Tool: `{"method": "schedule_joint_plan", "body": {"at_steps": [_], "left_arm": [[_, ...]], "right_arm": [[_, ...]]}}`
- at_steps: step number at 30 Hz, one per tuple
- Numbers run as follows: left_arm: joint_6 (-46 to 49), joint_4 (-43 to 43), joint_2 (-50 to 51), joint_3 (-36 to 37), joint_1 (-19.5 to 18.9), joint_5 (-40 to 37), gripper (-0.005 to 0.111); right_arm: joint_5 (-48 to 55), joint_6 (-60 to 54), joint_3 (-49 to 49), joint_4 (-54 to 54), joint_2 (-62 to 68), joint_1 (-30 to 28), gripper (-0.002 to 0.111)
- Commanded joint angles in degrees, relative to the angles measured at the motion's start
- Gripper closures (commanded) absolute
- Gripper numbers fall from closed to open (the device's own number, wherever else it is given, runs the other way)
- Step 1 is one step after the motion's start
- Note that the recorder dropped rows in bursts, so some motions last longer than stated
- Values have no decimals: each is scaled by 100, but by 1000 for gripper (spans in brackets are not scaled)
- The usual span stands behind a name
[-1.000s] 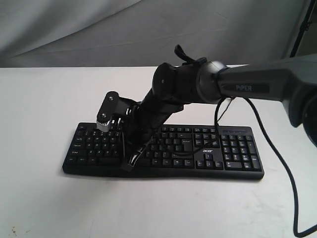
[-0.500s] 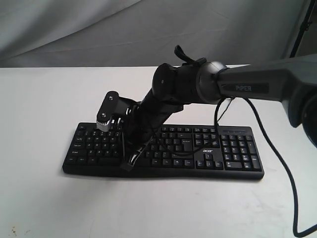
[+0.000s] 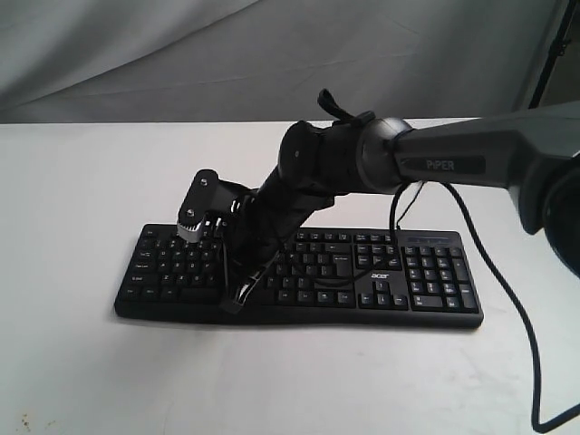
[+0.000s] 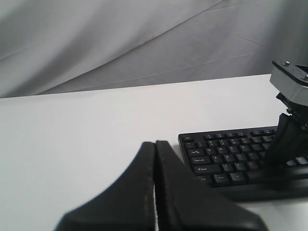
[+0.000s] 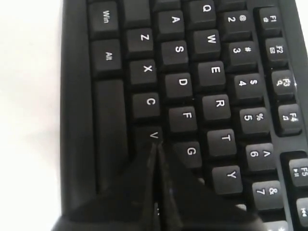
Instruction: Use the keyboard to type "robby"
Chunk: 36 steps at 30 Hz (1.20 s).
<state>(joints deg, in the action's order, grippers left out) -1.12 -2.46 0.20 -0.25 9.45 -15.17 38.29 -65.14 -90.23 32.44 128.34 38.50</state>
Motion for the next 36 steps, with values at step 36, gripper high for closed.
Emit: {"method": "schedule_joint_plan", "body": {"at_steps": [36], "left_arm": [[-16, -27, -20, 25, 36, 31, 107]], "right_arm": [[909, -37, -1252, -134, 522, -464, 108]]}}
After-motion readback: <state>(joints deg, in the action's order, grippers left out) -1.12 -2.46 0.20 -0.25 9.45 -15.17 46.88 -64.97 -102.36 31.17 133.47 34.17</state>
